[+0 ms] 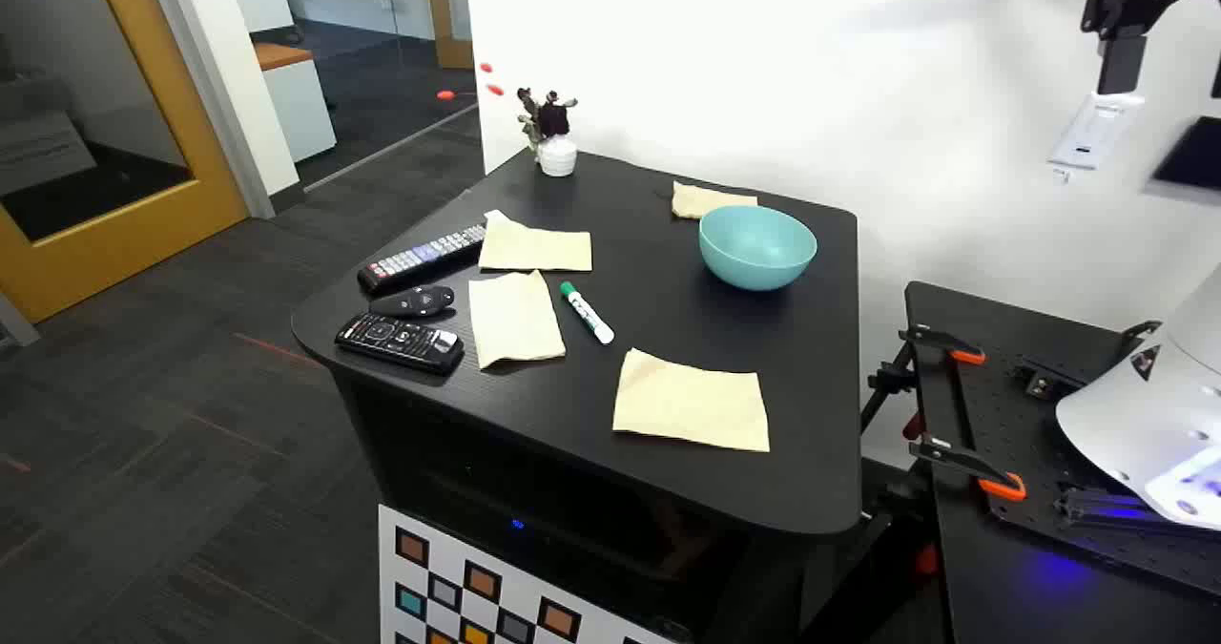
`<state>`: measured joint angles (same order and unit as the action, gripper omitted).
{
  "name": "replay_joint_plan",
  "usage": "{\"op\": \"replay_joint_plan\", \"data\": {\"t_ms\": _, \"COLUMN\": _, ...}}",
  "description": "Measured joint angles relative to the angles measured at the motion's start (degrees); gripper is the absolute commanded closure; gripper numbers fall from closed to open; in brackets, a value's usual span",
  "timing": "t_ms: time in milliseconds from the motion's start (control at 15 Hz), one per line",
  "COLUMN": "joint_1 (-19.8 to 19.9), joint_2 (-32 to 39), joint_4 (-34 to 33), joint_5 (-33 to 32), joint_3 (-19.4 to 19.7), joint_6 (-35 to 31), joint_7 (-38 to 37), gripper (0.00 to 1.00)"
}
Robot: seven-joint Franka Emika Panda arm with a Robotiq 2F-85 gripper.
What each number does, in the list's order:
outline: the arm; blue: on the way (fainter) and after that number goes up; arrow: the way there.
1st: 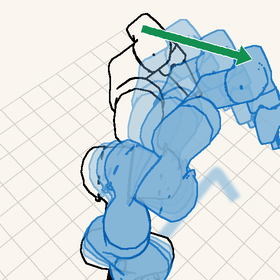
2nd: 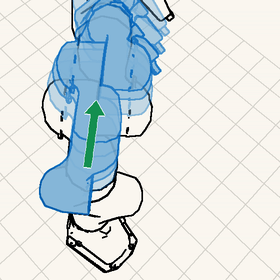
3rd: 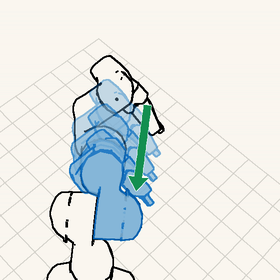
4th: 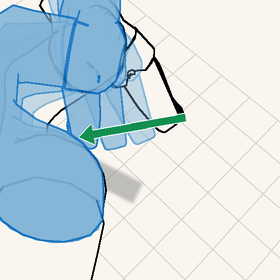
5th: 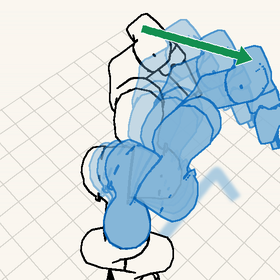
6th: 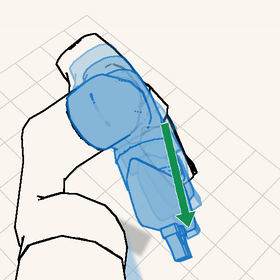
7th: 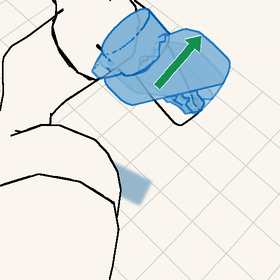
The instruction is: Place the blue bowl in the center of the table
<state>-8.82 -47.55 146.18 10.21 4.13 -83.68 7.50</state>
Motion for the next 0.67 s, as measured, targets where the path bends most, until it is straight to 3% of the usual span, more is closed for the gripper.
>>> {"op": "replay_joint_plan", "data": {"t_ms": 667, "joint_1": 0.43, "joint_2": 0.03, "joint_4": 0.01, "joint_5": 0.00, "joint_3": -0.16, "joint_6": -0.09, "joint_7": 0.00, "gripper": 0.00}}
